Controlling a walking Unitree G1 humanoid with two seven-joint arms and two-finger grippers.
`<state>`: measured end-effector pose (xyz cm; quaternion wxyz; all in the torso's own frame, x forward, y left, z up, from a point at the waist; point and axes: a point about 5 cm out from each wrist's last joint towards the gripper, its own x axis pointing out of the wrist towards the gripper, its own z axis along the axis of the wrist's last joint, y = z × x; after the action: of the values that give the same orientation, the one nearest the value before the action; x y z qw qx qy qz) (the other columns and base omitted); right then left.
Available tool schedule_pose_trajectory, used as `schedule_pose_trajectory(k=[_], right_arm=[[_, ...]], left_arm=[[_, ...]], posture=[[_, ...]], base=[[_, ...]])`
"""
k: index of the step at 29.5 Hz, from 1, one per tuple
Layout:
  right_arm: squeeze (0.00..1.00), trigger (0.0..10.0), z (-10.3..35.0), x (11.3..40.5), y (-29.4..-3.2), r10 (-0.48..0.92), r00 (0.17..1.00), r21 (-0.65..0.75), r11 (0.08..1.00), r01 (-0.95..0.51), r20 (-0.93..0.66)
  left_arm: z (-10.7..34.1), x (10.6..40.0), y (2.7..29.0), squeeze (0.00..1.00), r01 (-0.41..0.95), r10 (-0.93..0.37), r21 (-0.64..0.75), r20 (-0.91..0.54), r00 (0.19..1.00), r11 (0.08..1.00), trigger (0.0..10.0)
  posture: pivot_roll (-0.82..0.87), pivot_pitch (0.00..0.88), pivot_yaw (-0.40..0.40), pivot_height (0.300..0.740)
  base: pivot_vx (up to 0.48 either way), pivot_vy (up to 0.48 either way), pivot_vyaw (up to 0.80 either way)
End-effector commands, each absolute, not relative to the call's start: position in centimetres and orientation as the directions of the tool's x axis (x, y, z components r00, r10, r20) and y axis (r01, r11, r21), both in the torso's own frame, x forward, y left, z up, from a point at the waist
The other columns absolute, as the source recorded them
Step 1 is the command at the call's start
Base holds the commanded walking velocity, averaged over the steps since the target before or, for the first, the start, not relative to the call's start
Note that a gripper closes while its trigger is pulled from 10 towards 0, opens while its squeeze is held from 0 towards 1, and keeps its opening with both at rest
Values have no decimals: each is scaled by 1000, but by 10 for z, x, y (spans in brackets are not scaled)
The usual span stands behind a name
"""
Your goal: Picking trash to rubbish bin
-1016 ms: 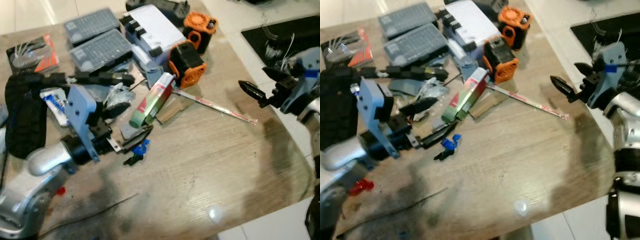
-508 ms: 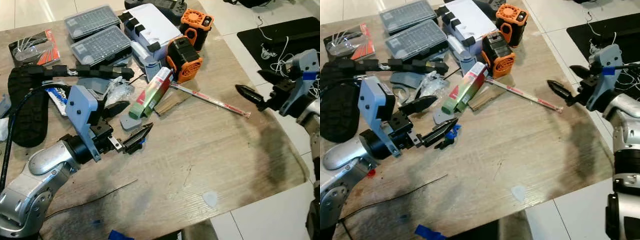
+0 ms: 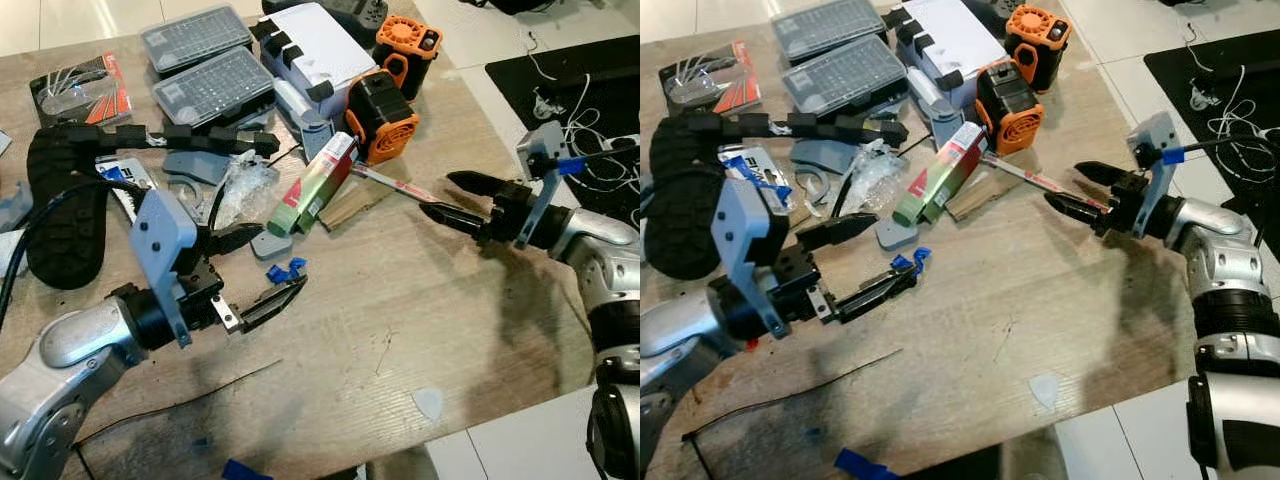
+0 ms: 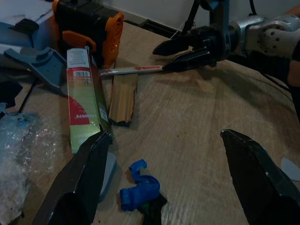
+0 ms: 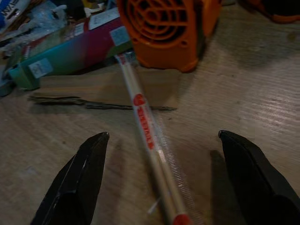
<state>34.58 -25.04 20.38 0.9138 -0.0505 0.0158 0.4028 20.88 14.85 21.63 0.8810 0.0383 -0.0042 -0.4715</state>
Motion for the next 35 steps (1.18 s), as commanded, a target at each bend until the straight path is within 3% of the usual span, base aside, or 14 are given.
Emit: schedule_pose_trajectory(k=[1,5,12,15,16,27,35], right_arm=[[0,10000,200,345,-253,730,678,-80,674,-735,-87],[0,10000,199,346,-251,734,671,-87,666,-741,-100],[0,10000,178,346,-242,740,600,-169,577,-799,-305],[0,10000,177,347,-241,736,599,-173,577,-799,-315],[0,0,176,347,-242,727,601,-179,577,-797,-332],[0,0,173,345,-242,725,555,-153,545,-824,-408],[0,0,196,351,-235,797,547,-82,546,-834,-257]], left_arm=[[219,202,151,0,844,-843,81,-58,534,529,10000],[222,200,152,0,848,-846,87,-64,529,524,10000],[227,196,150,0,855,-854,88,-65,516,510,10000],[228,196,149,0,856,-854,87,-66,515,510,10000],[228,196,149,0,857,-855,85,-66,515,509,10000],[226,195,147,0,859,-858,73,-59,510,506,10000],[223,202,142,0,857,-858,71,-28,513,511,10000]], posture=[[69,353,16,740],[76,358,22,740],[86,378,27,740],[87,378,27,740],[87,379,27,740],[66,366,12,740],[35,323,-14,740]], base=[[0,0,0],[0,0,0],[0,0,0],[0,0,0],[0,0,0],[0,0,0],[0,0,0]])
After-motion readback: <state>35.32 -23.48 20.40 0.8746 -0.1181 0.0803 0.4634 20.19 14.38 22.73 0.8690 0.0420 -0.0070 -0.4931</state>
